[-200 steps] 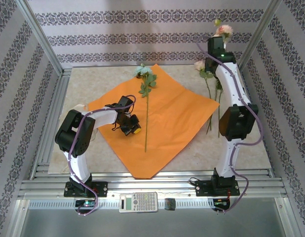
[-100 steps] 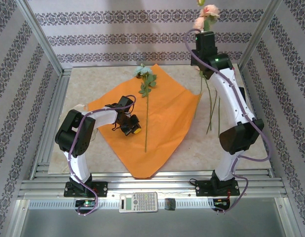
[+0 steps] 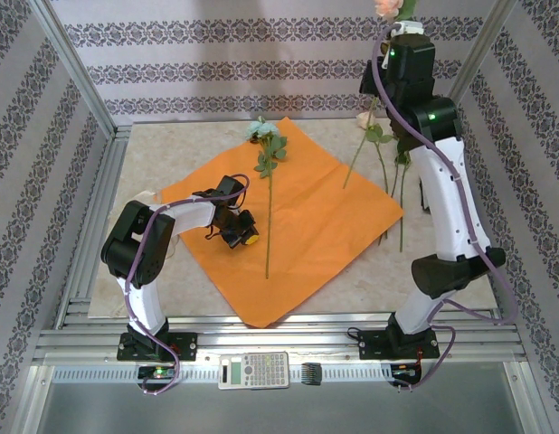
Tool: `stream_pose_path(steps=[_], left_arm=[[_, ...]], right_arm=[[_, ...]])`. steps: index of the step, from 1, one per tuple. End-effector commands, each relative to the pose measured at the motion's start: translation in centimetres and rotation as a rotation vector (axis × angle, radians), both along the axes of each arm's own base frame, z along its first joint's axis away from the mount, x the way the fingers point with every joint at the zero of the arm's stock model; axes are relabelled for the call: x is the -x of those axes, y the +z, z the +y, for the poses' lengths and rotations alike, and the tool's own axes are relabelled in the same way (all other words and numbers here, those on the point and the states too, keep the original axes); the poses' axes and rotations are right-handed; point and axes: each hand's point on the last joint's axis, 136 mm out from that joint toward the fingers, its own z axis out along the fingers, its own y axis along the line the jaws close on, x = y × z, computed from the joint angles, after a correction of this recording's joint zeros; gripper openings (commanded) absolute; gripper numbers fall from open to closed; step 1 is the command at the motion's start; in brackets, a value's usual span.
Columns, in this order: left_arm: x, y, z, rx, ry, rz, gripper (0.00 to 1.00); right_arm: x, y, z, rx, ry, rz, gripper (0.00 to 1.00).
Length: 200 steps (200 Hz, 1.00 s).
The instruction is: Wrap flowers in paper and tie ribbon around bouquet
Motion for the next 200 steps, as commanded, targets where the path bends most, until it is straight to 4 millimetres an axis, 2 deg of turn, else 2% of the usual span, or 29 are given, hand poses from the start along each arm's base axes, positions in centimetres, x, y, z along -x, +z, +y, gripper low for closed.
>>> stream_pose_path(steps=[1, 21, 39, 61, 80, 103, 135, 165, 200], left_arm=[[0.6, -0.5, -0.6, 0.002, -0.033, 0.004, 0.0], [0.6, -0.4, -0.7, 0.005, -0.034, 0.004, 0.0], [0.5, -0.2, -0.9, 0.011, -0.036, 0.002, 0.0], [0.3, 0.1, -1.0, 0.009, -0.037, -0.007, 0.0], [0.3, 0.2, -1.0, 0.01, -0.034, -0.007, 0.0], [0.2, 0.1, -1.0, 0.008, -0.033, -0.008, 0.0], [0.2, 0.0, -0.9, 0.005, -0.031, -0.008, 0.0], [0.3, -0.2, -0.9, 0.005, -0.031, -0.001, 0.0], [0.4, -0.3, -0.9, 0.004, -0.034, 0.001, 0.0]], right_arm=[[-1.9, -9.3, 6.7, -0.173, 0.208, 0.268, 0.0], [-2.5, -17.2, 12.0, -0.27, 0.333, 0.484, 0.0], [-2.7, -23.4, 15.7, -0.258, 0.402, 0.625, 0.0], [-2.7, -29.9, 17.7, -0.286, 0.411, 0.814, 0.0], [-2.7, -33.8, 18.8, -0.299, 0.404, 0.906, 0.0], [-2.5, -36.9, 19.9, -0.276, 0.404, 0.962, 0.0], [-2.7, -40.1, 20.1, -0.273, 0.377, 1.012, 0.0], [-3.0, -41.3, 21.3, -0.282, 0.41, 1.046, 0.0], [-2.6, -41.3, 23.1, -0.285, 0.469, 1.063, 0.0]])
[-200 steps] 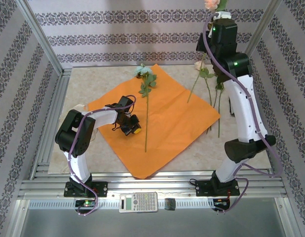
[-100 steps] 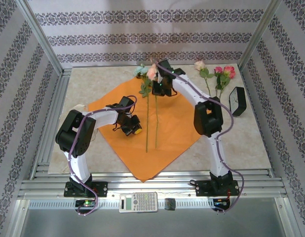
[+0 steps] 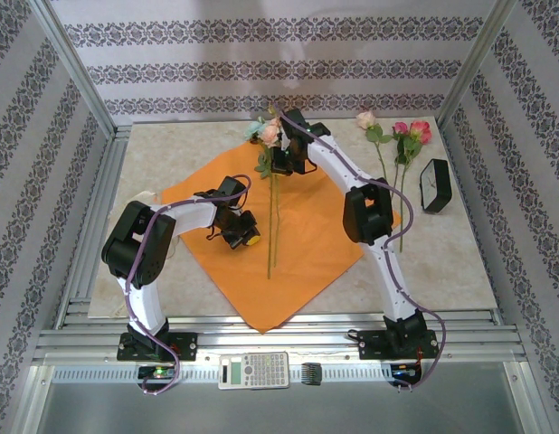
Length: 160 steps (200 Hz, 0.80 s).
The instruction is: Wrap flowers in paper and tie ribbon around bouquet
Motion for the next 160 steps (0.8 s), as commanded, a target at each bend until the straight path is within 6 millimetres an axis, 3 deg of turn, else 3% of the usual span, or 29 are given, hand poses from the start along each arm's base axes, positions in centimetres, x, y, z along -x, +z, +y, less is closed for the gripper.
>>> stream_pose_path(steps=[1, 17, 31, 53, 69, 86, 104, 133, 160], left_arm=[[0.2, -0.3, -0.5, 0.003, -0.023, 0.004, 0.0], [0.2, -0.2, -0.5, 0.002, -0.022, 0.004, 0.0], [0.1, -0.1, -0.6, 0.004, -0.025, -0.001, 0.0], [0.1, 0.1, -0.5, 0.006, -0.024, -0.004, 0.0], [0.1, 0.2, -0.5, 0.007, -0.022, -0.008, 0.0], [0.2, 0.1, -0.6, 0.01, -0.021, -0.009, 0.0], [0.1, 0.2, -0.6, 0.015, -0.017, -0.016, 0.0], [0.1, 0.4, -0.6, 0.02, -0.015, -0.022, 0.0], [0.2, 0.2, -0.6, 0.023, -0.007, -0.022, 0.0]], right_arm=[[2.0, -1.0, 1.7, -0.008, 0.054, 0.072, 0.0], [2.3, -1.0, 1.3, 0.02, 0.054, 0.07, 0.11], [2.2, 0.2, 0.6, 0.032, 0.047, 0.047, 0.26], [1.7, 5.0, -0.7, 0.039, 0.041, -0.051, 0.43], [1.3, 9.0, -3.1, 0.045, 0.013, -0.128, 0.49], [0.9, 11.4, -7.8, 0.073, -0.054, -0.166, 0.52], [0.6, 11.7, -14.4, 0.15, -0.141, -0.175, 0.52], [0.8, 9.2, -25.7, 0.289, -0.299, -0.114, 0.46], [0.8, 5.6, -31.7, 0.313, -0.385, -0.002, 0.47]])
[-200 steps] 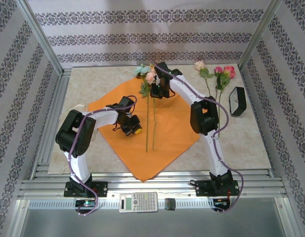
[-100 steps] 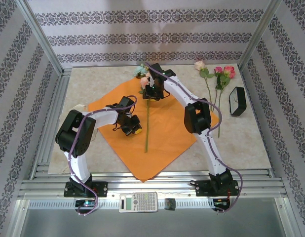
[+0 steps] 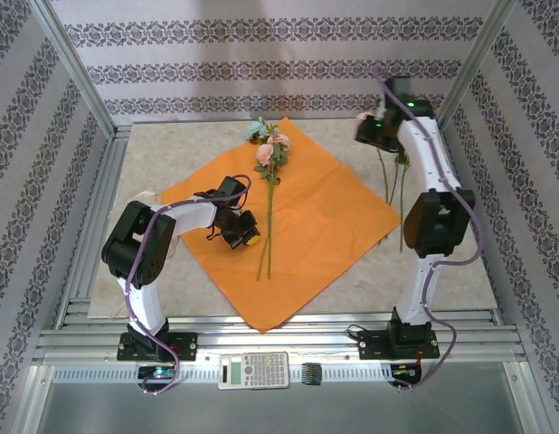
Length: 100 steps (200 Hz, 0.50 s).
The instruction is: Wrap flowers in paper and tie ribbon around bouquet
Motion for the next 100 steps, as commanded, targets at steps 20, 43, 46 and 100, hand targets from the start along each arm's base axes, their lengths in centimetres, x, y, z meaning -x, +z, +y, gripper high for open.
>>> stream_pose_path(steps=[20, 43, 46, 100], left_arm=[[0.5, -0.1, -0.4, 0.015, -0.002, -0.007, 0.0], [0.6, 0.0, -0.3, 0.015, 0.001, -0.005, 0.0], [0.6, -0.1, -0.3, 0.013, 0.001, -0.003, 0.0], [0.6, 0.2, -0.1, 0.002, 0.003, 0.001, 0.0]], right_arm=[[1.4, -9.1, -5.8, 0.092, -0.052, 0.286, 0.47], [1.4, -11.7, -7.0, 0.126, -0.051, 0.347, 0.47], [1.4, -12.0, -7.0, 0.125, -0.051, 0.353, 0.47], [1.8, -15.6, -7.2, 0.127, -0.015, 0.431, 0.43]])
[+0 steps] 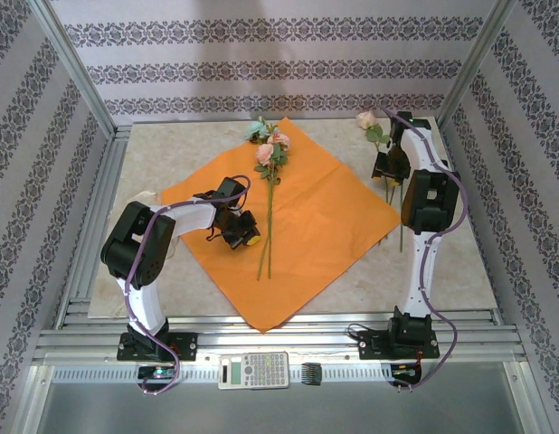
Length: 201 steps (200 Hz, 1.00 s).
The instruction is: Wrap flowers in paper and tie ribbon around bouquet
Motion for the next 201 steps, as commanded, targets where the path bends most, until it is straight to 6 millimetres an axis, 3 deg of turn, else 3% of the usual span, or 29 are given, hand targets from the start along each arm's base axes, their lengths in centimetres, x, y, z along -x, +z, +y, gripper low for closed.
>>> stream_pose_path(steps=[1, 101, 115, 132, 164, 201], left_arm=[[0.6, 0.2, -0.1, -0.01, -0.002, 0.007, 0.0], [0.5, 0.5, 0.0, -0.023, -0.014, 0.015, 0.0], [0.5, 0.6, -0.1, -0.023, -0.019, 0.014, 0.0], [0.5, 0.6, 0.0, -0.025, -0.019, 0.015, 0.0], [0.6, 0.7, 0.0, -0.025, -0.024, 0.013, 0.0], [0.8, 0.5, 0.1, -0.03, -0.028, 0.017, 0.0]], right_arm=[[0.1, 0.1, -0.5, 0.039, 0.034, 0.02, 0.43], [1.1, -2.8, 1.0, 0.072, 0.13, 0.11, 0.27], [1.0, -2.7, 1.4, 0.078, 0.143, 0.107, 0.19], [0.8, -2.4, 1.6, 0.113, 0.17, 0.099, 0.03], [-0.8, 1.3, 1.2, 0.253, 0.19, 0.005, 0.0], [-2.8, 10.7, -1.1, 0.453, 0.095, -0.216, 0.0]])
